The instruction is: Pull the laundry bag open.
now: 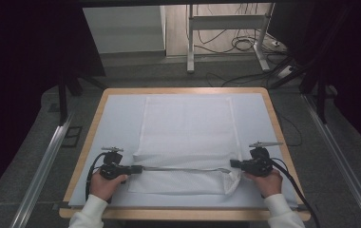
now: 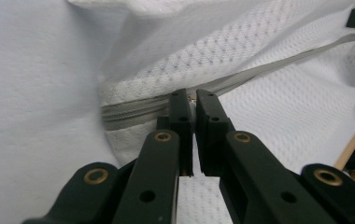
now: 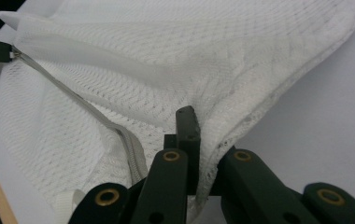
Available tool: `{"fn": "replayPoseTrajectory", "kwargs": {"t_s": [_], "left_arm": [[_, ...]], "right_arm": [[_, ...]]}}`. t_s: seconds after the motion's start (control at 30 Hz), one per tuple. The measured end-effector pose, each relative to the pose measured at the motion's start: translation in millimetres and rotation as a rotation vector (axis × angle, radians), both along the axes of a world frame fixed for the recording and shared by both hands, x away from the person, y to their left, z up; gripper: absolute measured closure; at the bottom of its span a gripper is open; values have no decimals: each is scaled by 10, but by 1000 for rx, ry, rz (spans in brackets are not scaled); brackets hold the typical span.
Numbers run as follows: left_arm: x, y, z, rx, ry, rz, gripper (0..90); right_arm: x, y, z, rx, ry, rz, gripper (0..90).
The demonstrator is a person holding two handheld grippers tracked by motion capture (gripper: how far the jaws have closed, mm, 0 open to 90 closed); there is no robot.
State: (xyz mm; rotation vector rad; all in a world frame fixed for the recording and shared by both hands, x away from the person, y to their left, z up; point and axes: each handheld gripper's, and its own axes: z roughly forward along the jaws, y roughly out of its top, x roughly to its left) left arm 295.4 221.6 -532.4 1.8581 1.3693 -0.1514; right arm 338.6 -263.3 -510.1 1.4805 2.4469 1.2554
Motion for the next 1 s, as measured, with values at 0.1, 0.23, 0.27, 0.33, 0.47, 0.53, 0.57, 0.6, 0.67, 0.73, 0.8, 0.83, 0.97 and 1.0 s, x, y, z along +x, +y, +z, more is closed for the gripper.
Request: {"fn": "replayPoseTrajectory", "kwargs": {"t_s": [0.1,0.23,0.27,0.33,0.47,0.53,0.57,0.6,0.67,0.73,0.8,0.83,0.97,1.0], "left_arm": [[-1,12,2,8,-5,3,867],[-16,26,0,19,-10,10,867],[-21,41,1,14,-9,15,867],[-27,68,6,20,-12,20,867],[-35,138,1,21,-10,37,867],[-42,156,-1,16,-12,46,867],[-43,169,0,12,-14,41,866],[-47,173,1,16,-15,43,867],[-52,185,-1,18,-17,43,866],[-57,188,0,23,-19,44,867],[-58,195,1,27,-22,45,865],[-58,196,2,29,-24,45,865],[-58,203,1,32,-26,47,864],[-59,204,1,38,-28,48,863]], "right_arm": [[1,-3,0,1,-1,-1,882],[0,-1,-4,2,-1,-1,882],[2,-3,-5,2,0,-1,882],[3,-2,-7,4,2,-3,882],[5,-3,-7,2,2,-1,883],[5,-2,-7,3,3,-1,882],[5,-2,-8,-1,1,-1,882],[6,-2,-9,2,3,-1,882],[6,-2,-9,-1,2,-1,882],[7,-1,-11,-2,3,1,882],[8,-2,-14,-1,4,1,882],[8,-2,-14,-3,4,1,882],[7,-3,-14,-1,5,2,882],[6,-3,-14,-2,5,2,882]]}}
